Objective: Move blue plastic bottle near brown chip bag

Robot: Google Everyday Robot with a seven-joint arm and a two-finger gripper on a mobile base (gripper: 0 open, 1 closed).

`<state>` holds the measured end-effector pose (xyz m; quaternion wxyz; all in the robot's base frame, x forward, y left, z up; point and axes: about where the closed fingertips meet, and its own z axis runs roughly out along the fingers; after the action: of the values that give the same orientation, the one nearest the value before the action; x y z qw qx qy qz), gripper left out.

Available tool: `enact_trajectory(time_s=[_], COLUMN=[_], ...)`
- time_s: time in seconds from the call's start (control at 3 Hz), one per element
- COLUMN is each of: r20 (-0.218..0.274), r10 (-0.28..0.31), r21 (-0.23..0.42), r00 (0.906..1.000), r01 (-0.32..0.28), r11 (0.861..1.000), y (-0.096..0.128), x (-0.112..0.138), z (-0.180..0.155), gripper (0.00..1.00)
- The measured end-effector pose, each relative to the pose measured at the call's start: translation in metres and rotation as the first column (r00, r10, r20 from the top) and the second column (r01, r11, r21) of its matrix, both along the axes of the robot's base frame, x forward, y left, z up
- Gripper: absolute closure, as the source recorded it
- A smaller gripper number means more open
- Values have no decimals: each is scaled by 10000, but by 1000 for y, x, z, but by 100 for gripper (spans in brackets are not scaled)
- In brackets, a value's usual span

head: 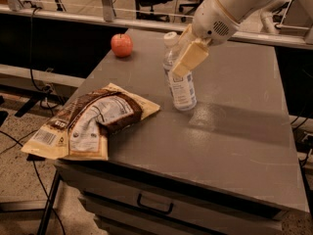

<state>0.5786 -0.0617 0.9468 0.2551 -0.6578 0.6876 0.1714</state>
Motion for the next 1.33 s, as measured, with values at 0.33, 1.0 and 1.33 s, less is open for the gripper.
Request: enact_trajectory(time_s=[0.33, 1.0, 1.33], r20=[308, 1442, 1595], r10=[338, 473, 208], r21=[657, 1916, 2664], r00=[9990, 9884, 9870], r01=[-358, -748, -633], r11=[9972, 9786, 9618], y=[20, 31, 25], x=[1, -12, -13], z=[6, 45, 51], gripper=[100, 100, 100])
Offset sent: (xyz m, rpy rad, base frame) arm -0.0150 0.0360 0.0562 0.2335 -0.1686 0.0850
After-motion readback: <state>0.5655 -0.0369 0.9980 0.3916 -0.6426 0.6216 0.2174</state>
